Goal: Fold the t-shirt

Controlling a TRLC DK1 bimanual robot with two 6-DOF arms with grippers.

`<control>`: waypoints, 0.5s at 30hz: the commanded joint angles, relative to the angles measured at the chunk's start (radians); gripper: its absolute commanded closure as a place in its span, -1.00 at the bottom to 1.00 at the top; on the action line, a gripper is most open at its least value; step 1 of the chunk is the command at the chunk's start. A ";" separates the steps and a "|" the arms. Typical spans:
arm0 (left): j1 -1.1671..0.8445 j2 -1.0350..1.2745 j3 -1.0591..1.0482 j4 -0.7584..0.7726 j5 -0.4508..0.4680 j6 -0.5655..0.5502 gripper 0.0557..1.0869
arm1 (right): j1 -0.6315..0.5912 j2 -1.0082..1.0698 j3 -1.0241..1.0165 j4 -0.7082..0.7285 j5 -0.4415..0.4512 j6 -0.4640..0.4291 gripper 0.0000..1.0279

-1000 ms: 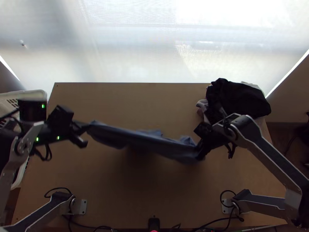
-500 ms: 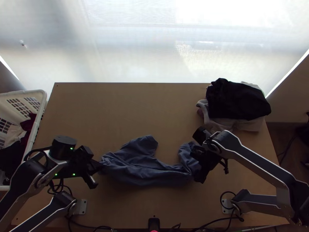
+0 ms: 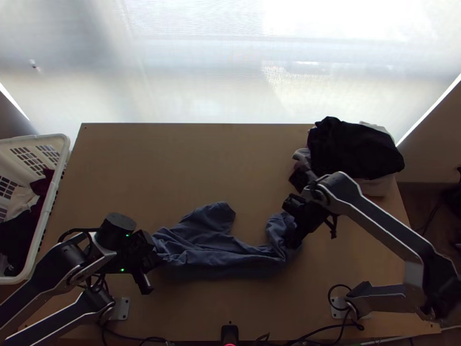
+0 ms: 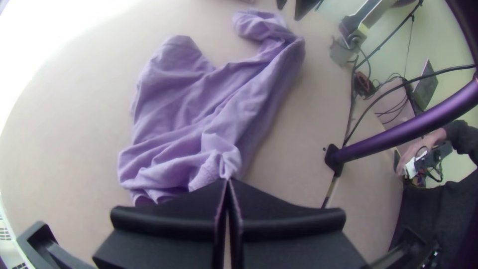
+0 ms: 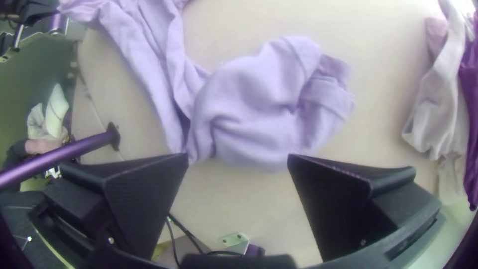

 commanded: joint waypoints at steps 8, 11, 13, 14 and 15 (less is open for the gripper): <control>-0.024 0.009 0.012 0.001 -0.032 0.011 0.93 | 0.122 0.290 0.085 0.162 0.029 0.042 -0.58; -0.023 0.007 0.015 -0.001 -0.043 0.014 0.93 | 0.114 0.307 0.080 0.176 0.029 0.040 -0.22; -0.023 0.003 0.017 -0.002 -0.058 0.019 0.92 | 0.106 0.293 0.066 0.176 0.029 0.030 0.11; -0.020 0.001 0.017 -0.004 -0.062 0.019 0.93 | 0.103 0.279 0.060 0.176 0.029 0.019 0.32; -0.015 -0.002 0.017 -0.005 -0.062 0.019 0.93 | 0.094 0.258 0.060 0.168 0.029 0.007 0.56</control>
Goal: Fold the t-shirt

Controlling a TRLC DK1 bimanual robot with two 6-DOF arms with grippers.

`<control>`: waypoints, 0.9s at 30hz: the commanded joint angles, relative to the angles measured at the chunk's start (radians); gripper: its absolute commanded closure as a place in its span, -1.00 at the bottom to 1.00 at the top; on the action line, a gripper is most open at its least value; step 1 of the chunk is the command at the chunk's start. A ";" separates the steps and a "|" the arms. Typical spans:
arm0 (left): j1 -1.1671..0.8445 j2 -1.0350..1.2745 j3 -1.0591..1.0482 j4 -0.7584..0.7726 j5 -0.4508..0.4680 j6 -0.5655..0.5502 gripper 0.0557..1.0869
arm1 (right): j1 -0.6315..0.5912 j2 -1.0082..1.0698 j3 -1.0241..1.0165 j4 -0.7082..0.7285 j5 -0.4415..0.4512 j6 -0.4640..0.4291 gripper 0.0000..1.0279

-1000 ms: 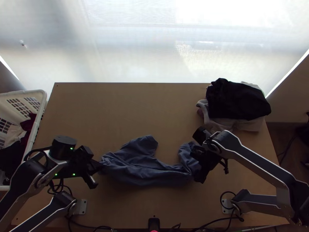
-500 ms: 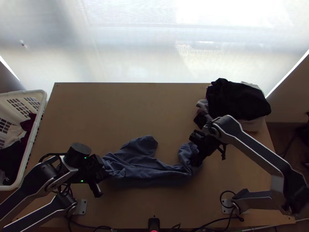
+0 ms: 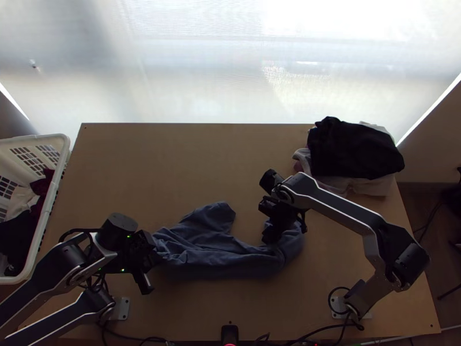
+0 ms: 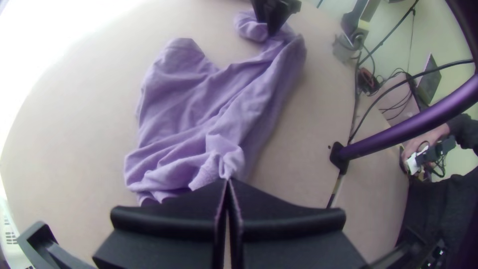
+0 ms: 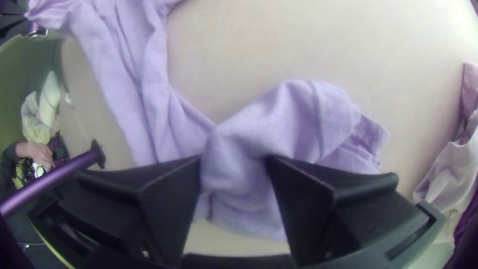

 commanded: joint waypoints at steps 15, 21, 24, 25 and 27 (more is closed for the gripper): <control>0.434 0.052 0.147 0.001 -0.046 0.202 0.92 | -0.120 -0.413 0.535 -0.294 0.005 -0.116 0.95; 0.878 0.089 0.356 0.030 0.069 0.202 0.92 | -0.252 -0.507 0.613 -0.292 0.005 -0.116 0.95; 0.982 0.081 0.434 0.018 0.078 0.176 0.92 | -0.324 -0.547 0.590 -0.294 0.005 -0.098 0.95; 1.002 0.072 0.452 0.004 0.078 0.176 0.92 | -0.332 -0.560 0.570 -0.295 0.003 -0.092 0.95; 1.014 0.041 0.472 -0.022 0.078 0.176 0.92 | -0.335 -0.597 0.512 -0.297 0.003 -0.079 0.95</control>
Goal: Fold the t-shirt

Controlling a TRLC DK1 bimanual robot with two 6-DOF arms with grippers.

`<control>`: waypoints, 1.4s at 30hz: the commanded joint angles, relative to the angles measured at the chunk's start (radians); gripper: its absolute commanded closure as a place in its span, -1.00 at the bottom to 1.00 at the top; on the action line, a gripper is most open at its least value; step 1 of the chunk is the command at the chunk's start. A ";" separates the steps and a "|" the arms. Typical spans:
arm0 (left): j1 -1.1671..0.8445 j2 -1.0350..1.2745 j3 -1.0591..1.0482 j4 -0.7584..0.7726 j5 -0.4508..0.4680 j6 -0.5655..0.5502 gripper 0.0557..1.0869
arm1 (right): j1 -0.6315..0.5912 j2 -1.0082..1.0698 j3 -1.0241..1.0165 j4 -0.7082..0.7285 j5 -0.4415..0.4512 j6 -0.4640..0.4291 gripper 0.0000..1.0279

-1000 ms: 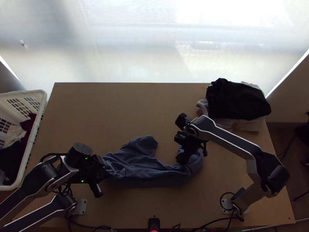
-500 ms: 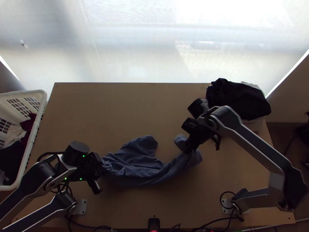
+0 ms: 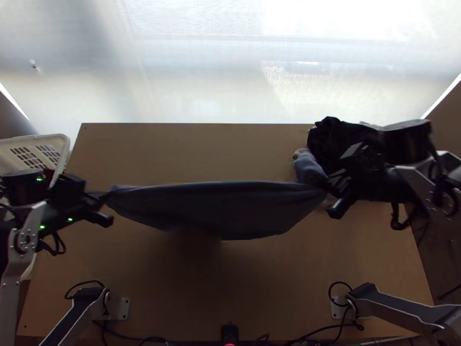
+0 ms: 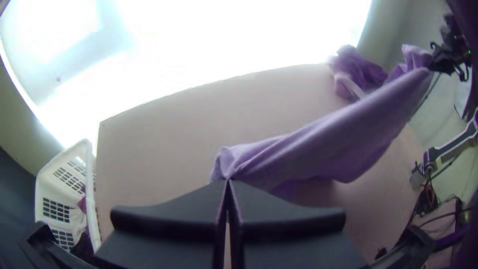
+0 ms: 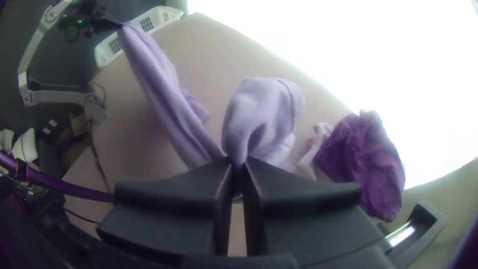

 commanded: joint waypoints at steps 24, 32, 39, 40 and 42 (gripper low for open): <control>-0.024 -0.201 0.196 -0.288 0.022 0.042 0.92 | 0.055 -0.355 -0.603 0.025 -0.020 0.012 0.95; -0.113 -0.167 0.031 -0.156 0.055 -0.039 0.91 | 0.036 -0.314 -0.827 0.223 0.011 0.000 0.95; -0.279 -0.065 0.069 -0.090 0.046 -0.097 0.90 | -0.070 -0.074 -0.746 0.482 0.060 -0.027 0.95; -0.307 -0.055 0.069 -0.089 0.046 -0.105 0.90 | -0.065 -0.036 -0.718 0.497 0.065 -0.026 0.95; -0.386 -0.032 0.064 -0.090 0.043 -0.128 0.90 | -0.057 0.027 -0.666 0.547 0.076 -0.020 0.95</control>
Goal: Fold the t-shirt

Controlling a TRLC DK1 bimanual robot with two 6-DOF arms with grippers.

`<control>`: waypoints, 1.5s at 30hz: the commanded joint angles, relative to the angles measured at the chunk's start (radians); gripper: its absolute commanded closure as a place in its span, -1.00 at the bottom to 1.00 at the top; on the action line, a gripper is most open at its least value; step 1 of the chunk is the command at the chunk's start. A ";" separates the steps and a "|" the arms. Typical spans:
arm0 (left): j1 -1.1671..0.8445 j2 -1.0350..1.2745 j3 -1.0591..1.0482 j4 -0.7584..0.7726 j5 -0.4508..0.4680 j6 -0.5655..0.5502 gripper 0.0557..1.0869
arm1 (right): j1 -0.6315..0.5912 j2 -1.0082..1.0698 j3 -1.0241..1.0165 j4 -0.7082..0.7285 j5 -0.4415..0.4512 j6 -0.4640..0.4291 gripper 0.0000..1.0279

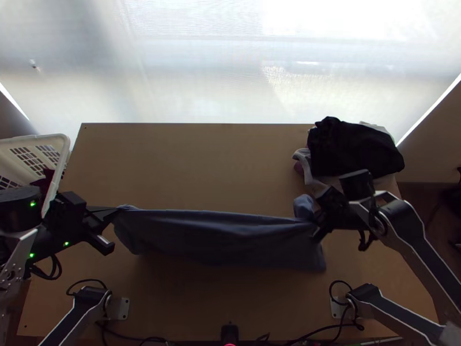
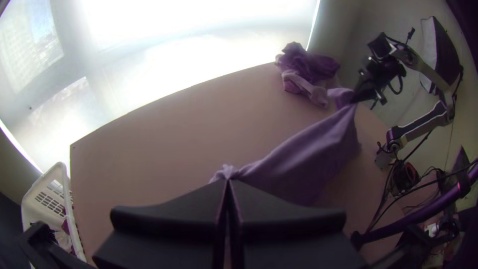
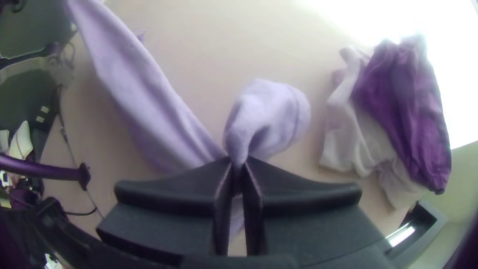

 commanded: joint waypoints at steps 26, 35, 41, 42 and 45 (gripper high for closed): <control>-1.265 1.038 0.491 0.363 -0.051 0.005 0.91 | 0.287 1.226 1.310 0.073 0.031 0.060 0.95; -1.276 1.141 0.622 0.381 -0.087 0.000 -0.92 | 0.301 1.234 1.315 0.042 0.038 0.127 -0.87; -1.277 1.066 0.622 0.395 -0.090 -0.018 -0.92 | 0.300 1.228 1.330 0.038 0.040 0.141 -0.92; -1.277 1.044 0.619 0.389 -0.091 -0.018 -0.92 | 0.300 1.223 1.330 0.030 0.040 0.149 -0.92; -1.268 0.951 0.592 0.352 -0.116 -0.018 -0.92 | 0.287 1.188 1.318 0.007 0.040 0.180 -0.92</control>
